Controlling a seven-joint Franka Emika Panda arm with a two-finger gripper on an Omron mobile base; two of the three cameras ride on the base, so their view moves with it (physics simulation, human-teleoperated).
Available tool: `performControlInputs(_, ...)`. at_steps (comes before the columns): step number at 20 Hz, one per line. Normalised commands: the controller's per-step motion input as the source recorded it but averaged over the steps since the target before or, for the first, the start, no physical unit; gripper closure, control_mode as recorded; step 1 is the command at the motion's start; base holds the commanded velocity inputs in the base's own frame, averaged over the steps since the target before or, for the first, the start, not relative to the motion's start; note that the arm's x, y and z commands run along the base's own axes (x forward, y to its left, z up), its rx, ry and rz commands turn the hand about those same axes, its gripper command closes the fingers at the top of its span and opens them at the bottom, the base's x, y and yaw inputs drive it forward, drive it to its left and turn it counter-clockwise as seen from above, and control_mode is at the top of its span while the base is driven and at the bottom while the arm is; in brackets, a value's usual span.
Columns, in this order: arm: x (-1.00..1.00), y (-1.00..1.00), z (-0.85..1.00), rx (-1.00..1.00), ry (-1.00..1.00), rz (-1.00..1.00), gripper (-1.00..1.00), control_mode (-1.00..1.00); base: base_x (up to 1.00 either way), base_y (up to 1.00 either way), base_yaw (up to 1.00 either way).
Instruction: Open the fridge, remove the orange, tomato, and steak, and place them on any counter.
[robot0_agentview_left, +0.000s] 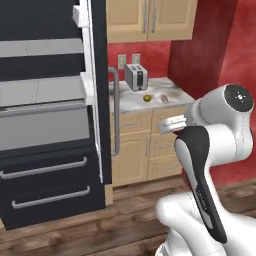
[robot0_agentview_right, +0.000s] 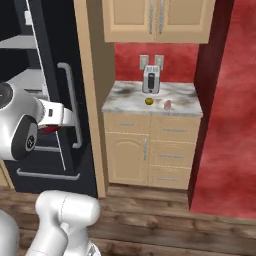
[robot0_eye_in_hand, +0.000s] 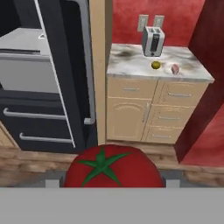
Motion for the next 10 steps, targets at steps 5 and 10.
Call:
performControlInputs(5,0.00,0.00,0.00,0.00,0.00,0.00,1.00,1.00,0.73,-0.99,0.00)
performControlInputs(10,0.00,0.00,0.00,0.00,0.00,0.00,1.00,1.00,1.00,-0.51,0.00)
